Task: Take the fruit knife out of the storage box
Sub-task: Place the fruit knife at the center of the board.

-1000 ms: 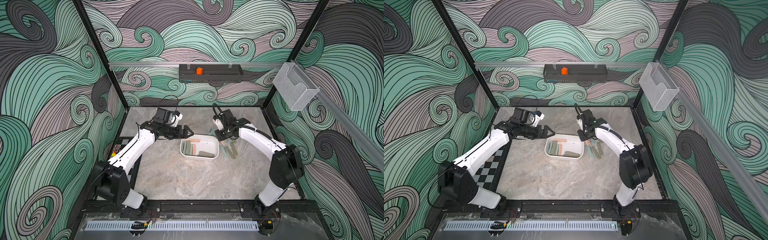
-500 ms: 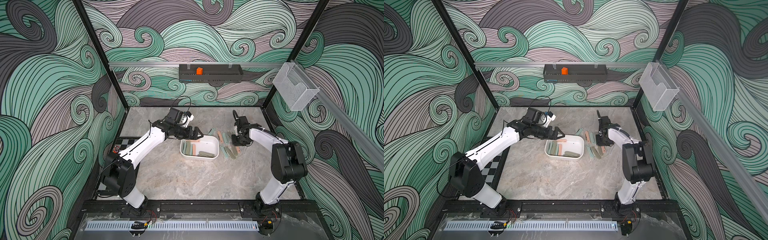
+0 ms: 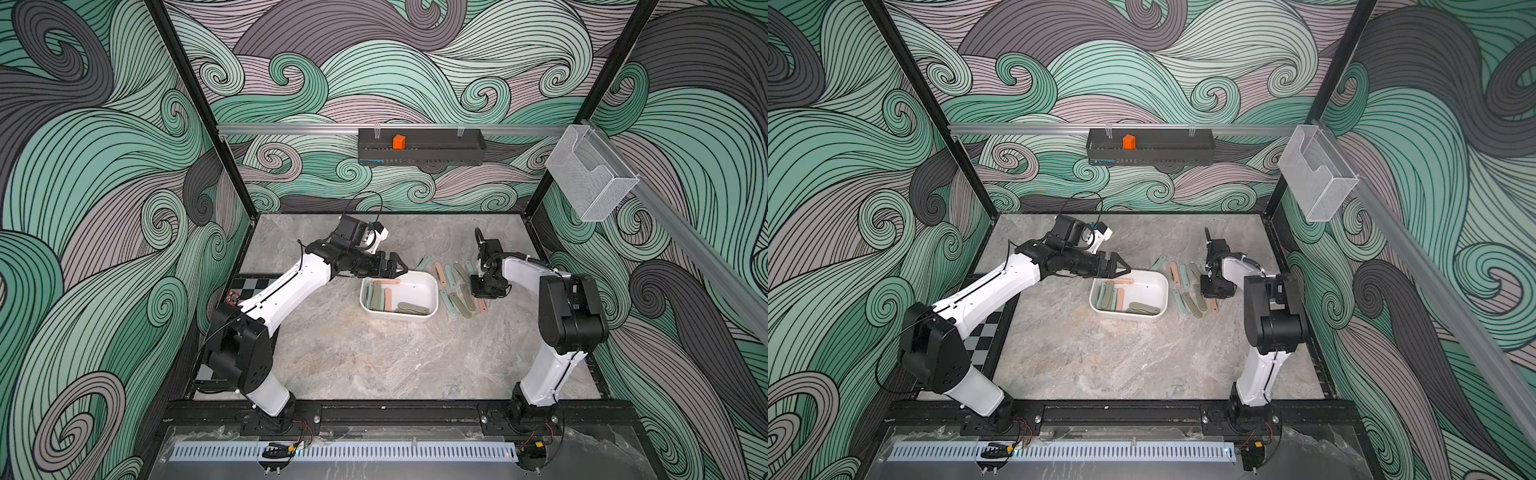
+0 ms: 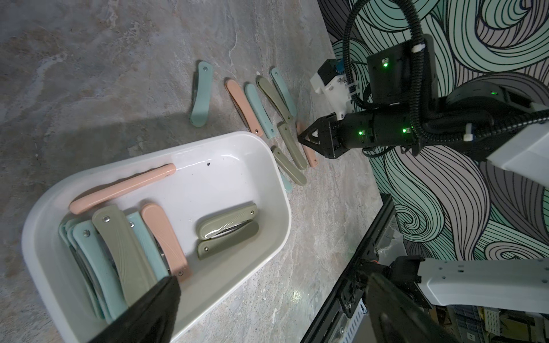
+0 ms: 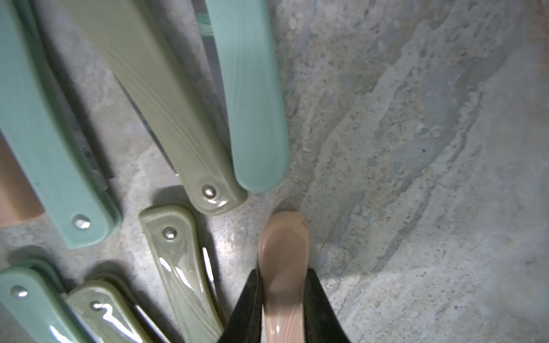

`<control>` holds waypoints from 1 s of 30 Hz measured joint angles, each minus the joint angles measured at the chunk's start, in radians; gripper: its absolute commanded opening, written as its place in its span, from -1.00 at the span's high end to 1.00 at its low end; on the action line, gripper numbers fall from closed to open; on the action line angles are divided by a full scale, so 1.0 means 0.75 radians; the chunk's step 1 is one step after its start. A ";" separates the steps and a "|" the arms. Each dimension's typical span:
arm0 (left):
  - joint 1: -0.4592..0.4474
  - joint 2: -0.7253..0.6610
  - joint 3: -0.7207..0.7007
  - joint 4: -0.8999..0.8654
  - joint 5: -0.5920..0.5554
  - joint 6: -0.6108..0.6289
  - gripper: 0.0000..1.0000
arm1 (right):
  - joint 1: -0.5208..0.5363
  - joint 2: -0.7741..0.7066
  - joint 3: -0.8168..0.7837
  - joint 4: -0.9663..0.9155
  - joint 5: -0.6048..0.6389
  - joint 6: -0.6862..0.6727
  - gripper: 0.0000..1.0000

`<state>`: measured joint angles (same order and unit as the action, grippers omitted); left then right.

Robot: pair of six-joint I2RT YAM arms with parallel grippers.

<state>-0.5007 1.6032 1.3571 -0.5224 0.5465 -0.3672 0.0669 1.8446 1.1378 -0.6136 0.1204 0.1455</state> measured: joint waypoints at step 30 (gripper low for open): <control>0.174 -0.252 -0.046 -0.213 -0.381 0.189 -0.97 | 0.593 -0.184 0.278 -0.063 -0.264 0.023 -0.93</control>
<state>-0.3698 1.4139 1.3228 -0.6823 0.2604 -0.2256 0.5114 1.7065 1.3464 -0.6605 -0.0776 0.1631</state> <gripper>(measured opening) 0.986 0.983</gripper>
